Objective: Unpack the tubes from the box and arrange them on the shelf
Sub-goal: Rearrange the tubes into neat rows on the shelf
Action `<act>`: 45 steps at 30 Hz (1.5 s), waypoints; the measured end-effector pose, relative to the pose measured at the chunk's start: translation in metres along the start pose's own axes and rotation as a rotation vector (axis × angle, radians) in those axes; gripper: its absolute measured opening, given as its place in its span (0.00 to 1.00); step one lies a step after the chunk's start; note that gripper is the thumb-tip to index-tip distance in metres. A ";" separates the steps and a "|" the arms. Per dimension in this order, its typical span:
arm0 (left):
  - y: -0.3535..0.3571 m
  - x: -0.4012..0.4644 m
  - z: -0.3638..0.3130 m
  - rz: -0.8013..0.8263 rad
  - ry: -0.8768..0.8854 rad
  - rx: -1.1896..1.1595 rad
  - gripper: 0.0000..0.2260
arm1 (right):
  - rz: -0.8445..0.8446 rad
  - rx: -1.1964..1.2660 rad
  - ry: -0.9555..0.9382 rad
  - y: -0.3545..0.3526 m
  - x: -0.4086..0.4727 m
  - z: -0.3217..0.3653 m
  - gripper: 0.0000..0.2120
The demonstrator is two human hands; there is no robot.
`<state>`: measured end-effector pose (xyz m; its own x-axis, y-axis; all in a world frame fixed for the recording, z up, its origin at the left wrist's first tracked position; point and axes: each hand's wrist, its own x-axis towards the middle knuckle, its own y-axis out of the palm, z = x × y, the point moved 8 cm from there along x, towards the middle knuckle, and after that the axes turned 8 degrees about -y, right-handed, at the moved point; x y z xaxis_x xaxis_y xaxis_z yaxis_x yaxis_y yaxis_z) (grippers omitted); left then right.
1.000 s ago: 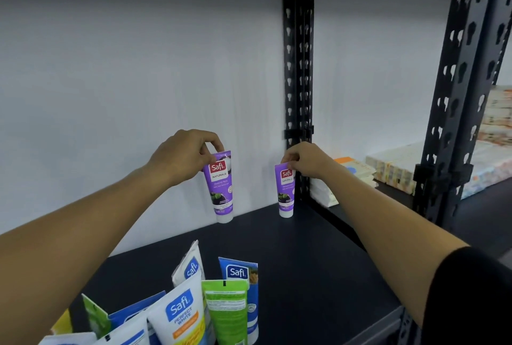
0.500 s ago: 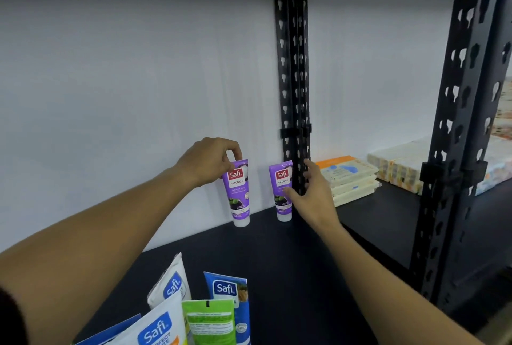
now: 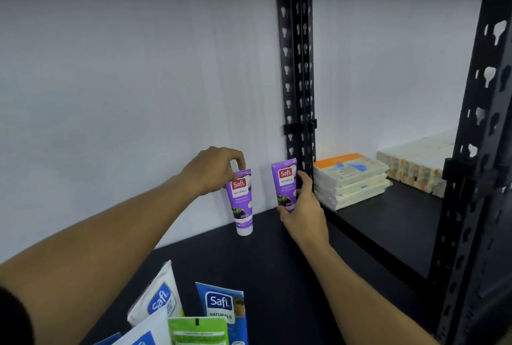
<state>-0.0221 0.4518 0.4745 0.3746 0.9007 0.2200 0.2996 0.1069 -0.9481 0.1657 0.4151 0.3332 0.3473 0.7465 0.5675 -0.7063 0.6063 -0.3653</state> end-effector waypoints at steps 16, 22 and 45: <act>0.007 0.002 0.004 -0.026 0.016 0.001 0.11 | -0.003 0.006 0.006 0.003 0.004 -0.005 0.42; 0.008 0.002 0.006 -0.030 0.017 0.011 0.11 | -0.013 -0.011 -0.005 0.002 0.004 -0.005 0.41; -0.014 -0.026 0.025 -0.023 -0.081 0.192 0.16 | -0.052 -0.238 -0.047 -0.012 -0.014 0.006 0.36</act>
<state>-0.0578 0.4377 0.4766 0.2951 0.9273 0.2303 0.1312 0.1995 -0.9711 0.1650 0.3955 0.3341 0.3463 0.7021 0.6222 -0.5208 0.6955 -0.4949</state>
